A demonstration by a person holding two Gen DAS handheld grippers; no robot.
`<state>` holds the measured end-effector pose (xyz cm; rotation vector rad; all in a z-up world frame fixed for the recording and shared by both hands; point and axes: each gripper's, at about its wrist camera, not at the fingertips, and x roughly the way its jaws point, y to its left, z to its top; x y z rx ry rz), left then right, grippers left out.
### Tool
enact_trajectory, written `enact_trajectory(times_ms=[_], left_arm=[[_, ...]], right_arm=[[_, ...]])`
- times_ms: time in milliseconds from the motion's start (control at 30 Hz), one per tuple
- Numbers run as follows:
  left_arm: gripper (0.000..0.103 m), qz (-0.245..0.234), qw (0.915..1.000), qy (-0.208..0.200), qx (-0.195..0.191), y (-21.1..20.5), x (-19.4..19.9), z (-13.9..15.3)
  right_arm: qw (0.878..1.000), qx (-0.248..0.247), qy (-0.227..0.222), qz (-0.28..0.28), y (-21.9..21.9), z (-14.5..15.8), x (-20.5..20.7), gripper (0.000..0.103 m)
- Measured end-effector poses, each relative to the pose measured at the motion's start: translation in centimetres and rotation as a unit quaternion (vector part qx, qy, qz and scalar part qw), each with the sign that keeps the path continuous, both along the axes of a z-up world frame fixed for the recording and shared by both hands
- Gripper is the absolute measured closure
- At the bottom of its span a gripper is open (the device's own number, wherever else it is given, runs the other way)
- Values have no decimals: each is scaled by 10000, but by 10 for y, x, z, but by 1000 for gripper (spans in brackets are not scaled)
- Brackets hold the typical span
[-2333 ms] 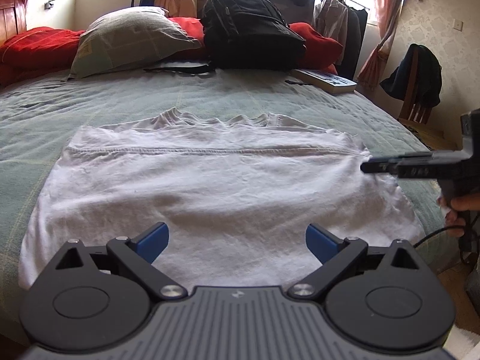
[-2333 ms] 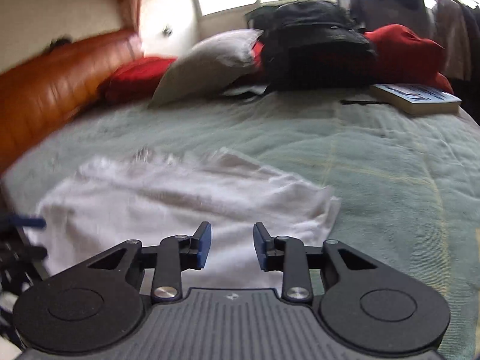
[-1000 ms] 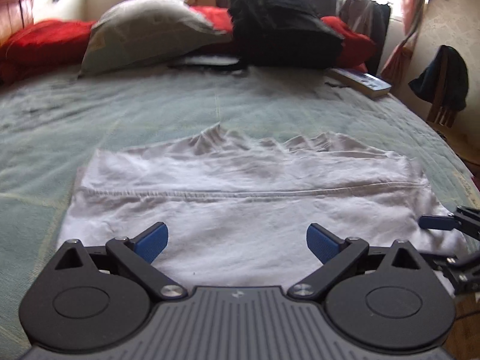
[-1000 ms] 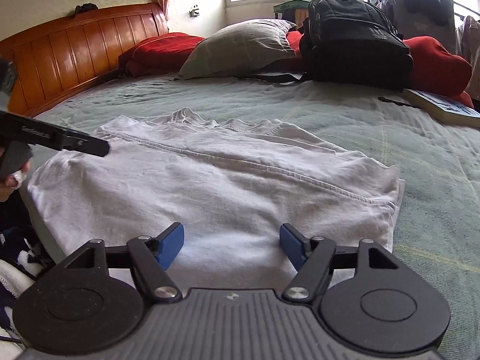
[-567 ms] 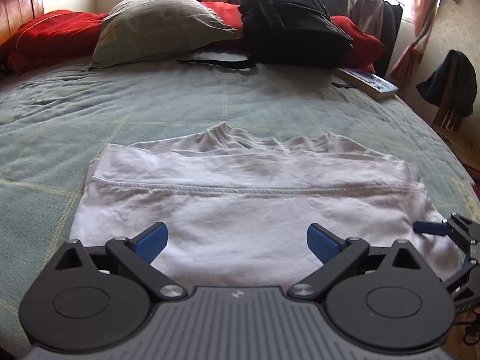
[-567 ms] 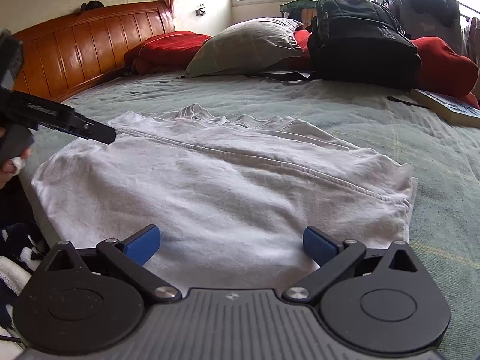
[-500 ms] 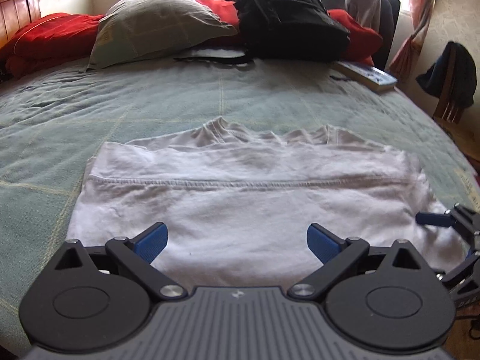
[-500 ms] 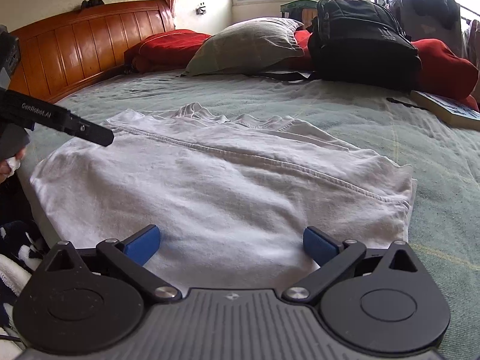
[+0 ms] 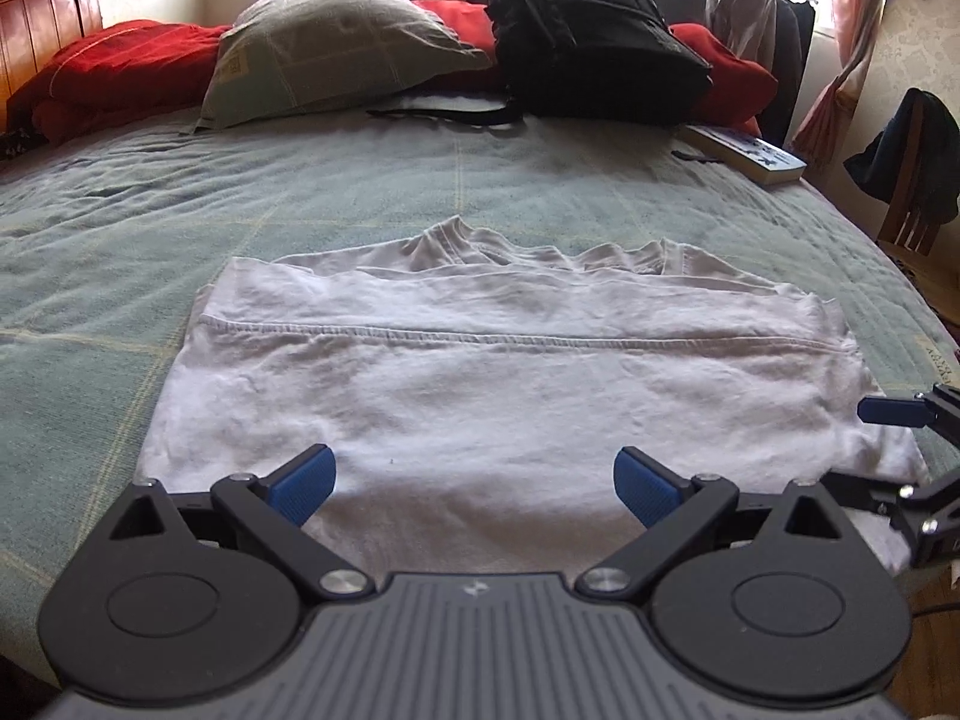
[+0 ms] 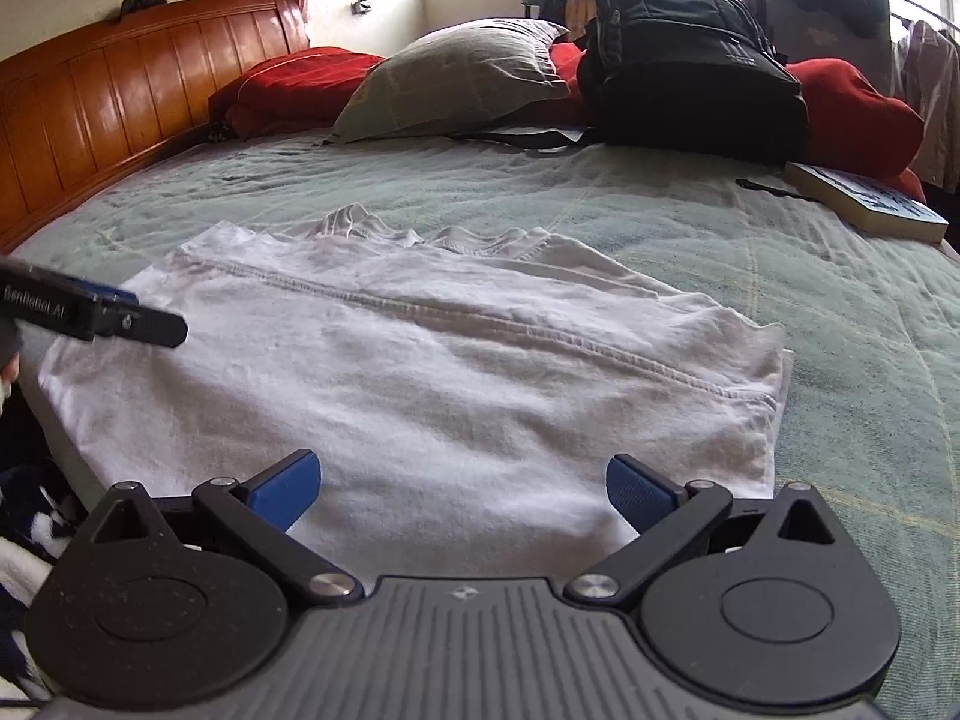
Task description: Fold clothes
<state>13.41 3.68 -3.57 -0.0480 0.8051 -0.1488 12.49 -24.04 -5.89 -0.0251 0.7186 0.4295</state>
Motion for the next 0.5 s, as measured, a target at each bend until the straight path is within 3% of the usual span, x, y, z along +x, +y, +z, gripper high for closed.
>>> enact_trajectory(times_ms=[167,367,500], left_arm=[[4,129,9990,-307,-283,5,-24,5],[4,491,9962,-649,-320,26,-50,12],[4,771,9932,-828,-282,44,-60,14]], right_arm=[[9951,842,515,-14,2,20,19,0],[9723,1993,1222,38,9,44,49,0],[9650,2115,1547,15,31,36,72,0]])
